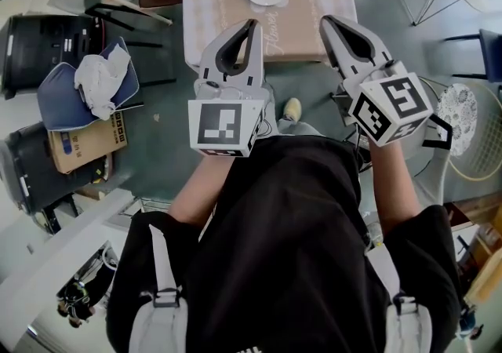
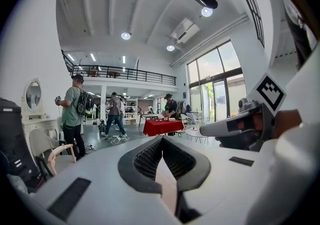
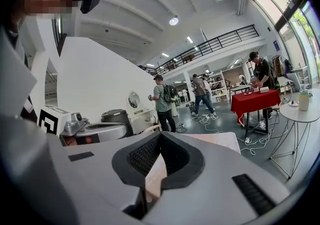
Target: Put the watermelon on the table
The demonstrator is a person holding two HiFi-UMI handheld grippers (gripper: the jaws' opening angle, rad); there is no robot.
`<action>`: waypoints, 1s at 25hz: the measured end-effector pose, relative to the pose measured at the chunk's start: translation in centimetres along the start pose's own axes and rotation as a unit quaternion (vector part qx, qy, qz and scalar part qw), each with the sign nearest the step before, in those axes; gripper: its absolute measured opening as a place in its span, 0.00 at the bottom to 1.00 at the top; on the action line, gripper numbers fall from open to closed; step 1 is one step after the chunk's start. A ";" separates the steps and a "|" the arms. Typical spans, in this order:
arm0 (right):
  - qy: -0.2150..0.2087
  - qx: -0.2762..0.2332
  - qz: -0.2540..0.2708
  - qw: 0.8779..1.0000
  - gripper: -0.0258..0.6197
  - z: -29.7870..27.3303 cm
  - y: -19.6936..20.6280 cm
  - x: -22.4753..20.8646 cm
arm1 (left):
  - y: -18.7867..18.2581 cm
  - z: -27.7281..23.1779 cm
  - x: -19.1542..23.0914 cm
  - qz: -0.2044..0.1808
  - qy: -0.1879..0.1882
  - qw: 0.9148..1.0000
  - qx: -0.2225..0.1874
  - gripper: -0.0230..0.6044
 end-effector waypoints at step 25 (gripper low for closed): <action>-0.001 -0.006 0.013 1.000 0.06 -0.2 -0.2 2.0 | -0.8 1.7 1.1 -0.001 0.001 1.000 -0.007 0.06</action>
Point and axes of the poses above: the fingertips, and each gripper's own axes: z backward along the fingers, x to its left, y out of its underside, the point moved 3 cm from there along z, backward along the fingers, and after that the axes turned 13 degrees about -x, right-handed, at the moved point
